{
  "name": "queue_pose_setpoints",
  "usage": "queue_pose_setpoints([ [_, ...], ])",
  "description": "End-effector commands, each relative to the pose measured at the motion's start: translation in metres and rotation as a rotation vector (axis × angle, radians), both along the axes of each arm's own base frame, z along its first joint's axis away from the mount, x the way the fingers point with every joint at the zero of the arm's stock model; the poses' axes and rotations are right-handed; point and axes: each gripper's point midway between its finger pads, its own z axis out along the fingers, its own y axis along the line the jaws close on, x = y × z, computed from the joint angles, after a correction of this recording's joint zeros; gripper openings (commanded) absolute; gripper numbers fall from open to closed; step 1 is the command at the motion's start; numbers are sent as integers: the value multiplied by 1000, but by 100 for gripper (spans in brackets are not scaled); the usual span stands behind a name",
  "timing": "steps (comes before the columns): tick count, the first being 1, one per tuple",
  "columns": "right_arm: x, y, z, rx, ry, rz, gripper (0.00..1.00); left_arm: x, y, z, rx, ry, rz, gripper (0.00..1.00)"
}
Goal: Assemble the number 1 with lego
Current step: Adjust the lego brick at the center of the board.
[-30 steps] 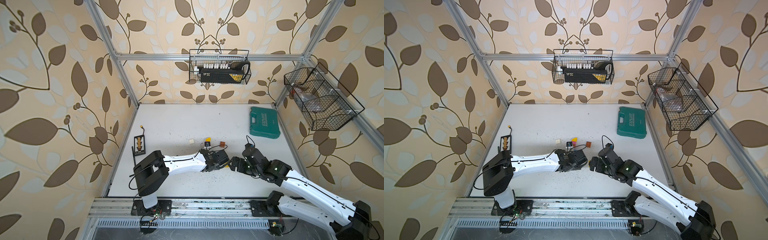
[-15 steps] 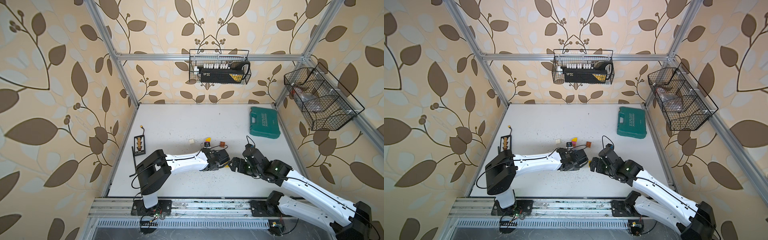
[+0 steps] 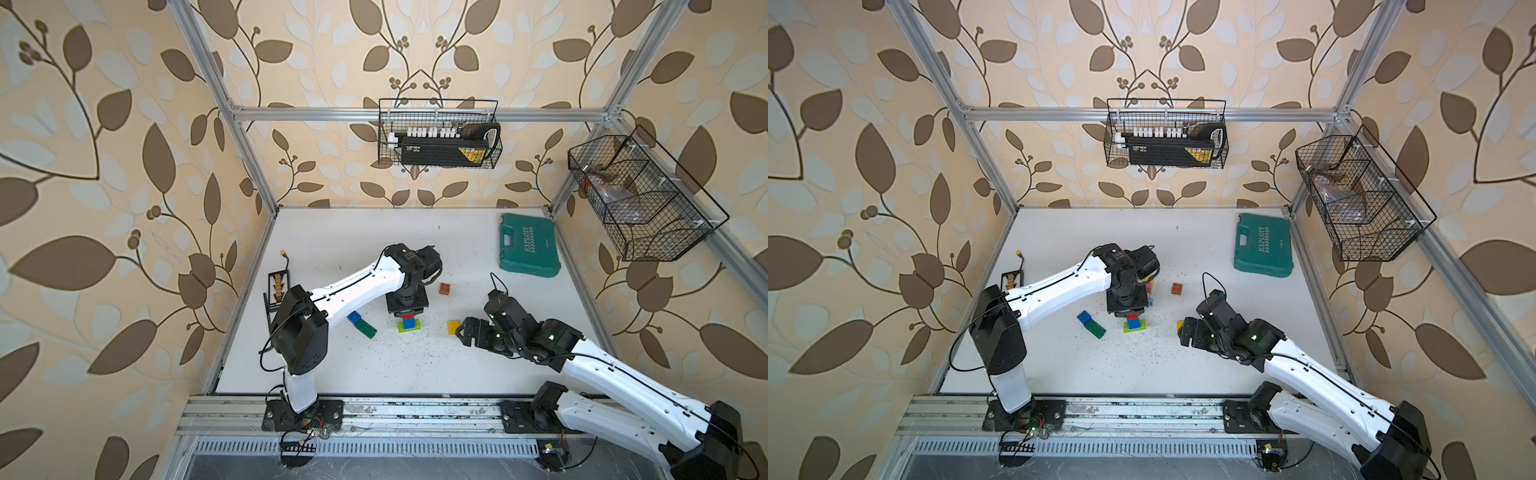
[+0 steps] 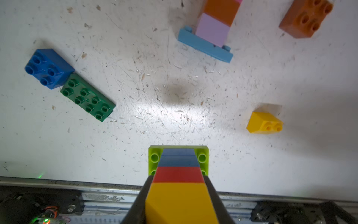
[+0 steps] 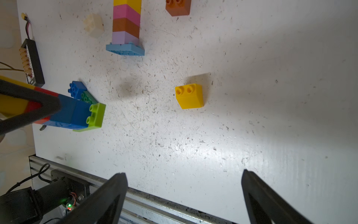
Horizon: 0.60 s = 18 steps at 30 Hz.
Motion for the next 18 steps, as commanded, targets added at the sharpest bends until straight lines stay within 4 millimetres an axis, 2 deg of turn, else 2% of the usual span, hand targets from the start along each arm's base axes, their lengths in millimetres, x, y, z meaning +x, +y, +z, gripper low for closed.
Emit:
queue_pose_setpoints([
  [1, -2, 6, 2, 25, 21, 15, 95, -42, 4, -9, 38, 258, -154, 29],
  [7, -7, 8, -6, 39, 48, 29, 94, -48, 4, -33, 80, 373, -214, 28],
  [13, -10, 12, -13, 55, 72, 39, 94, -37, 10, -46, 66, 381, -204, 28],
  [18, -11, 15, -16, 63, 83, 44, 94, -28, 24, -58, 68, 405, -189, 27],
])
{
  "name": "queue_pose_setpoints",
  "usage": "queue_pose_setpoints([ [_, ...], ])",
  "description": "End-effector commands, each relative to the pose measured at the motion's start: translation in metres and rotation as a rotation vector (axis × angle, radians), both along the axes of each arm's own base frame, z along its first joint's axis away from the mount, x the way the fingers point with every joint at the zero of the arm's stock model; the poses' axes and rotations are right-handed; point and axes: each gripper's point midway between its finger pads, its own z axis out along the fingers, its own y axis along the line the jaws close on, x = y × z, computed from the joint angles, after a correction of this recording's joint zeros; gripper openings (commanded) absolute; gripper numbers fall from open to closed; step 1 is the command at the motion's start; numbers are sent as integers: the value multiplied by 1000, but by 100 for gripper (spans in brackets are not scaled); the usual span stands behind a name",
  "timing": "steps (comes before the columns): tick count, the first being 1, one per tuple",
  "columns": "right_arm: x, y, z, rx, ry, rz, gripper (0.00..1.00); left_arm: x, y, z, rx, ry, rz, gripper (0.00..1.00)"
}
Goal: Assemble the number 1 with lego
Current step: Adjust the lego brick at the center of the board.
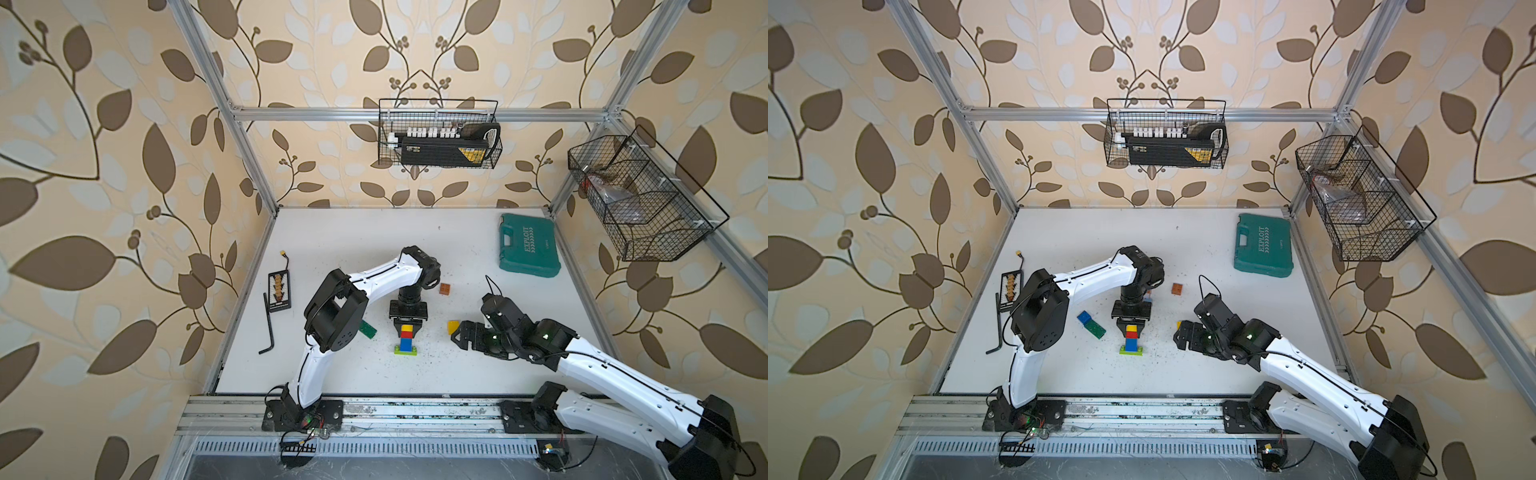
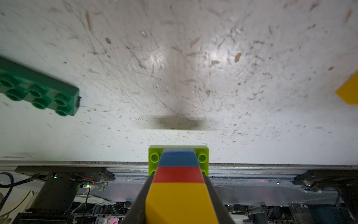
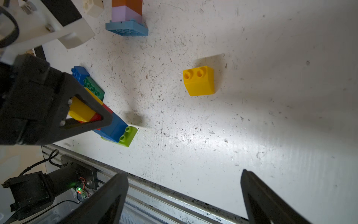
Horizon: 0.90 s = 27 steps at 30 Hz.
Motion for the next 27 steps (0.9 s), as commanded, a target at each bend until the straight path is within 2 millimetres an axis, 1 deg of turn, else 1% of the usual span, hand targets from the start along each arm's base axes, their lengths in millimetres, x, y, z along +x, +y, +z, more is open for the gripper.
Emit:
queue_pose_setpoints([
  [1, -3, 2, -5, 12, 19, 3, 94, -2, 12, -1, -4, 45, -10, 27],
  [7, -2, 4, -9, 26, 21, 4, 94, 7, 20, -10, -4, 58, -12, 28],
  [15, -1, 9, -11, 35, 29, 10, 94, 16, 19, -24, -21, 81, -4, 28],
  [22, 0, 11, -14, 32, 36, 21, 94, 24, 17, -32, -32, 88, 3, 28],
  [24, 0, 11, -14, 31, 37, 23, 94, 27, 17, -34, -33, 87, 3, 31],
  [27, 0, 13, -14, 37, 38, 25, 94, 32, 17, -34, -35, 83, 7, 37],
])
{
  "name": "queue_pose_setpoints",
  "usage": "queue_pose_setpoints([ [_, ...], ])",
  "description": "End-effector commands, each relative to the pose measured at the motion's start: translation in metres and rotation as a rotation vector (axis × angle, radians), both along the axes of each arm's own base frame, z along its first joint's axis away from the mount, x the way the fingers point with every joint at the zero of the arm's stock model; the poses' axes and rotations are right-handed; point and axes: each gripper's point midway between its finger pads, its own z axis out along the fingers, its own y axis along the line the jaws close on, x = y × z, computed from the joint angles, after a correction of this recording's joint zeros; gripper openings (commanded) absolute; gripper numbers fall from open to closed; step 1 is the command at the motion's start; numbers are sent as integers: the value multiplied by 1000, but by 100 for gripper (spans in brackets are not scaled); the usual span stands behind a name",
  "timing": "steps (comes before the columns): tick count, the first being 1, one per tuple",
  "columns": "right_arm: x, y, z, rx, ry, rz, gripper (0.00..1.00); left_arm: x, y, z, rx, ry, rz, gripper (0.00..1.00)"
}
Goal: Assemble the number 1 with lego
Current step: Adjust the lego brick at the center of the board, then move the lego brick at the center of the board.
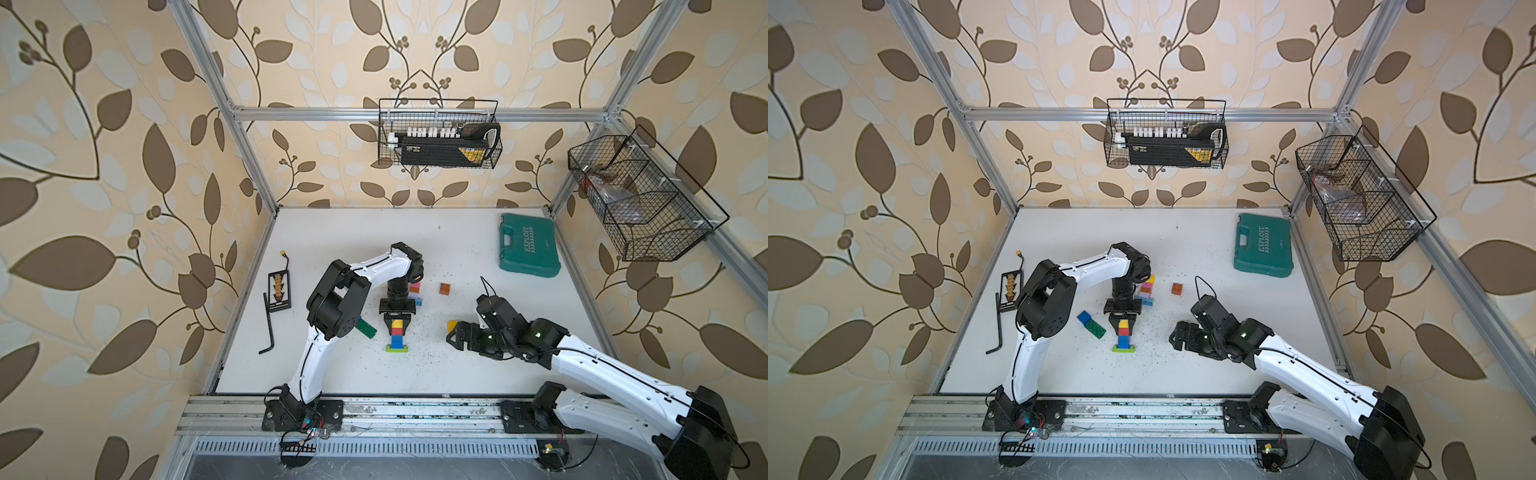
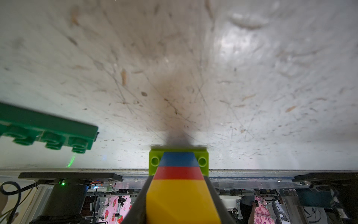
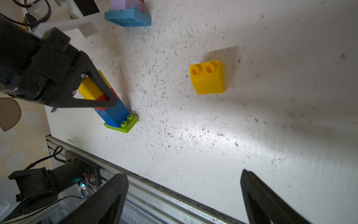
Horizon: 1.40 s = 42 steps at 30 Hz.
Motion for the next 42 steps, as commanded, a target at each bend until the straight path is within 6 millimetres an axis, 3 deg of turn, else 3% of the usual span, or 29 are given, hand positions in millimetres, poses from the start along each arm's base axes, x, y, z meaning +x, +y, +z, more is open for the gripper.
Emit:
queue_pose_setpoints([
  [1, -1, 2, -4, 8, 11, 7, 94, 17, -2, -6, -21, -41, -16, 39],
  [5, -1, 4, -3, 13, 16, 10, 93, 25, 1, 1, -9, -67, -12, 55],
  [8, -1, 4, -2, 15, 14, 10, 94, 29, 3, 10, 0, -91, 3, 62],
  [14, -1, 4, -2, 24, 17, 1, 93, 28, -11, 45, -88, -183, 71, 67],
  [19, 0, 5, -3, 20, 21, -1, 93, 9, -14, 66, -113, -274, 107, 66],
  [22, 0, 4, -4, 14, 25, -11, 92, -16, -16, 64, -113, -307, 135, 62],
  [25, 1, 2, -5, 9, 30, -27, 91, -44, -19, 51, -96, -329, 158, 43],
  [29, 0, 3, -7, 10, 36, -27, 90, -74, -24, 26, -84, -332, 179, 32],
  [39, -2, 1, 1, -1, 36, -16, 88, -62, -9, -6, 39, -369, 117, 20],
  [42, -3, -2, 2, -1, 25, -22, 88, -56, 1, -16, 71, -347, 123, 12],
])
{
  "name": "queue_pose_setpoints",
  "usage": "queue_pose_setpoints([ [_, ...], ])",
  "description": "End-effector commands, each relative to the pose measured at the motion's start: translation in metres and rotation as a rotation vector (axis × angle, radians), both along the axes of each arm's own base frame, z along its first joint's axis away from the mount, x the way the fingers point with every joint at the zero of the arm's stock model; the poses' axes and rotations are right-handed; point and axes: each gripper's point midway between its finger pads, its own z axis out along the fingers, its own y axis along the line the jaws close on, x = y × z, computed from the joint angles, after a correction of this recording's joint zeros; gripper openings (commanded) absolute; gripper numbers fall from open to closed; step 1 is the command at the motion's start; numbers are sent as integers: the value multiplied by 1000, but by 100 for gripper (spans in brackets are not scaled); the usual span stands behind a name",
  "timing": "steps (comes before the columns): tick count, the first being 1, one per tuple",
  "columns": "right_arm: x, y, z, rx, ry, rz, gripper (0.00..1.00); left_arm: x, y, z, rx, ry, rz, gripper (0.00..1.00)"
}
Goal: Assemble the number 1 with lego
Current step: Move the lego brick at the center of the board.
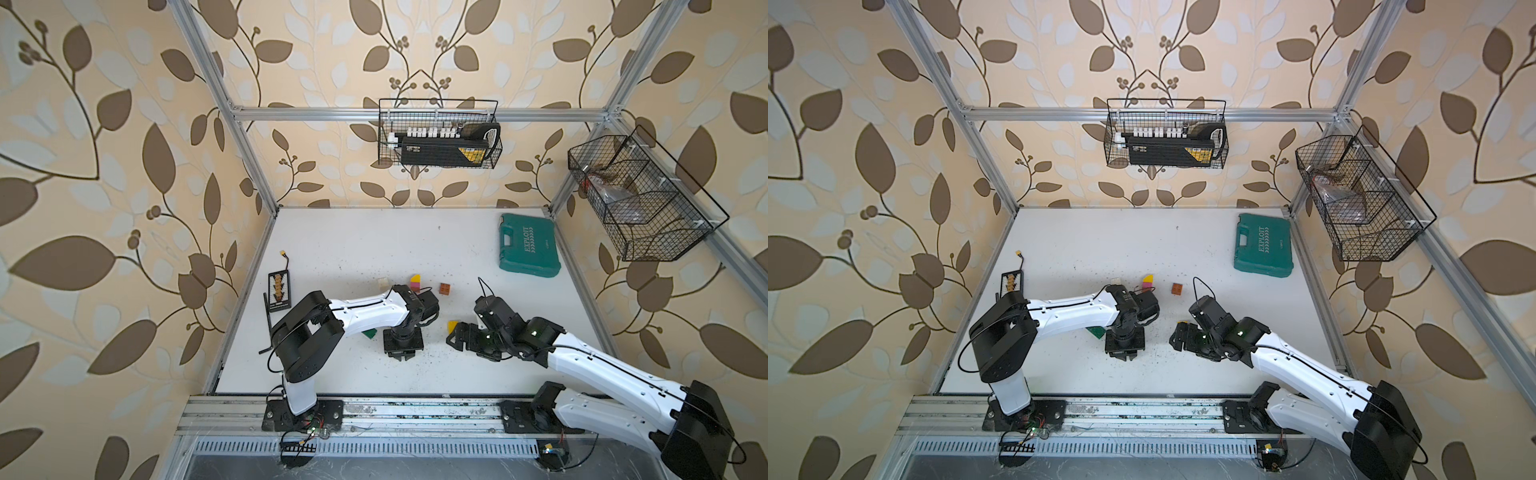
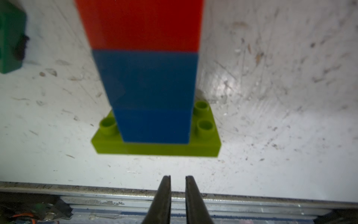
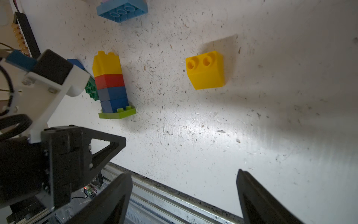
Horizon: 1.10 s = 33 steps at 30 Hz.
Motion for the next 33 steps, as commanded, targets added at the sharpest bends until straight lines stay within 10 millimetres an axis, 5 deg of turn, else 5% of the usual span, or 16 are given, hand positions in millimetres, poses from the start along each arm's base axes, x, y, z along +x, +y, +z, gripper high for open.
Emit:
queue_pose_setpoints([
  [1, 0, -4, 7, -7, -17, -7, 88, 13, 14, -6, 43, 0, 10, 10],
  [17, 4, 0, -14, -55, 24, 12, 88, 66, 40, -2, 56, -27, -53, 8],
  [33, 9, 3, -28, -108, 58, 27, 87, 116, 13, -11, -121, -51, -53, 6],
])
